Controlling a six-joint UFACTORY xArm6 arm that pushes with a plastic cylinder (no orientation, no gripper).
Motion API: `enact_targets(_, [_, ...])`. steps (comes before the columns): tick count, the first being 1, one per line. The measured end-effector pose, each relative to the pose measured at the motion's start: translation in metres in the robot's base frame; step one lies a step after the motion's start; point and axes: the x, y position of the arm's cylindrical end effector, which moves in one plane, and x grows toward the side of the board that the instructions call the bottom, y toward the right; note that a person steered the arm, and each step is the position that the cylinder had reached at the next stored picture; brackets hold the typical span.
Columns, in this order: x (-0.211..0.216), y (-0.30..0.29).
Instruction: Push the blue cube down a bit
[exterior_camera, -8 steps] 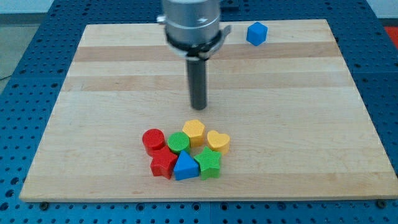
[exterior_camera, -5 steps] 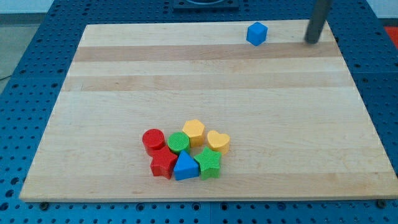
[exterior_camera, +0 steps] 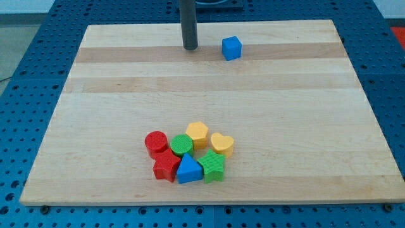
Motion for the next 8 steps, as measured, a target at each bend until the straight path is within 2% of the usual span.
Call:
enact_targets(1, [-0.038, 0.048])
enact_targets(2, [-0.027, 0.107])
enact_targets(3, [0.02, 0.073])
enact_targets(4, [0.063, -0.017])
enact_targets(5, [0.072, -0.048])
enact_targets(6, [0.024, -0.024])
enact_targets(7, [-0.008, 0.04])
enact_targets(8, [0.003, 0.115])
